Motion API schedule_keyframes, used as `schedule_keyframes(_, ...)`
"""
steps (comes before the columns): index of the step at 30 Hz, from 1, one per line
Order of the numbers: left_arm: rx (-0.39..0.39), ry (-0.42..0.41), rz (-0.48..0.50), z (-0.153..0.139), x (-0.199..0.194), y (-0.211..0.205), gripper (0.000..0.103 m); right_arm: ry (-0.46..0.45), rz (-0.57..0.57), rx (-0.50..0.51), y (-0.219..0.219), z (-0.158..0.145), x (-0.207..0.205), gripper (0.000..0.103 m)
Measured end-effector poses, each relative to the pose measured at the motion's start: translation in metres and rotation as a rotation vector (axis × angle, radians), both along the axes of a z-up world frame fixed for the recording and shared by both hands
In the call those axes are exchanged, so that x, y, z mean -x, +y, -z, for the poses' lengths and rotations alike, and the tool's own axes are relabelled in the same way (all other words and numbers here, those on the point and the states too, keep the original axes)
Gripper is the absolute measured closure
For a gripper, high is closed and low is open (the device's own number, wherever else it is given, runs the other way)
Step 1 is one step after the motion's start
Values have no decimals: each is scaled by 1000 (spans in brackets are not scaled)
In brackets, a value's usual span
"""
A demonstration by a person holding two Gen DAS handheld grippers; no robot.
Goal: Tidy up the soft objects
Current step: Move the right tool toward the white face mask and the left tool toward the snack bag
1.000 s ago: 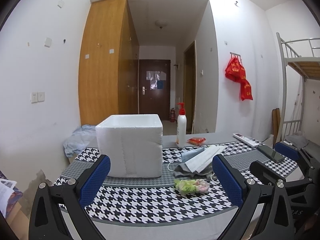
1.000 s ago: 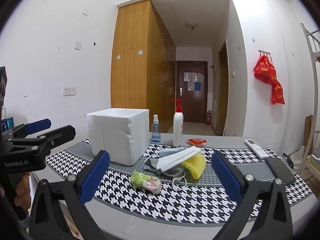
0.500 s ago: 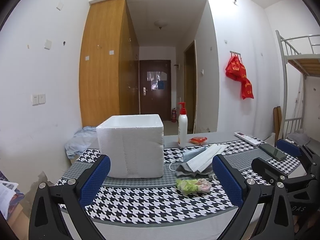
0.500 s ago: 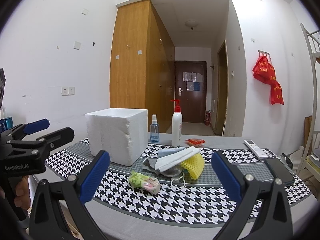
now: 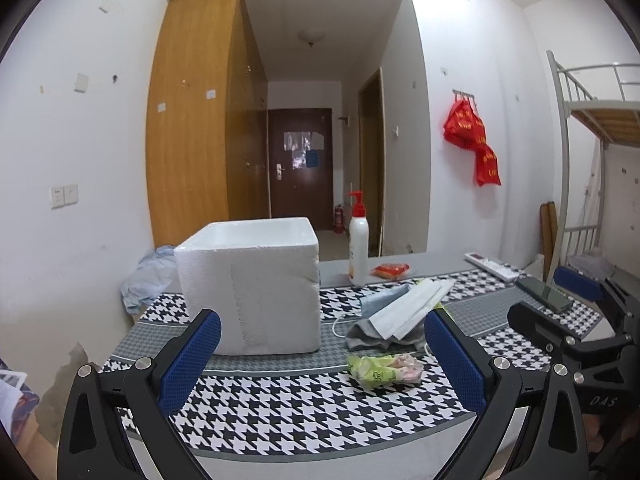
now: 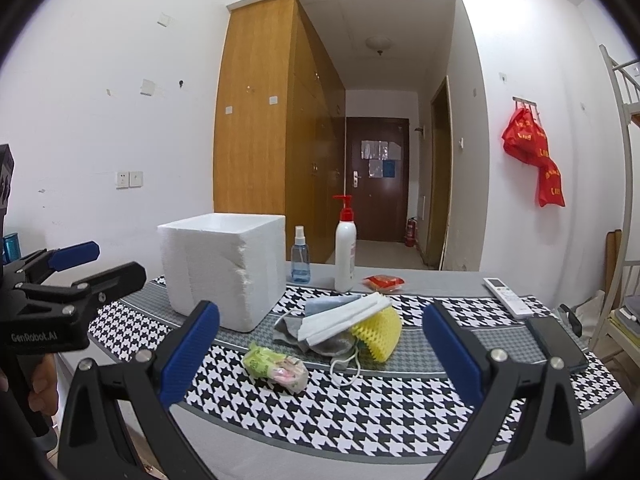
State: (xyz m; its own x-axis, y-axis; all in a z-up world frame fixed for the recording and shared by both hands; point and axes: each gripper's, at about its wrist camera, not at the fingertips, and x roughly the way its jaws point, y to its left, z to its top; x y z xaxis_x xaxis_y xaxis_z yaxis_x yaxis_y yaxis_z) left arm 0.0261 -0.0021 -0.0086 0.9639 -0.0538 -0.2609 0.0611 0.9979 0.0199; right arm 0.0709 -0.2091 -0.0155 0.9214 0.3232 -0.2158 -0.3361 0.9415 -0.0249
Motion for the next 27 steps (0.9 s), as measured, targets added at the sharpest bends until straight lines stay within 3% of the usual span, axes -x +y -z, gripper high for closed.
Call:
schedule_keyframes(10, -11, 56, 23, 11, -26, -6, 1, 47, 23, 16, -2, 6, -24, 0)
schedule_keyframes(27, -7, 230, 102, 41, -76, -16, 1, 162, 44, 33, -8, 17, -72, 0)
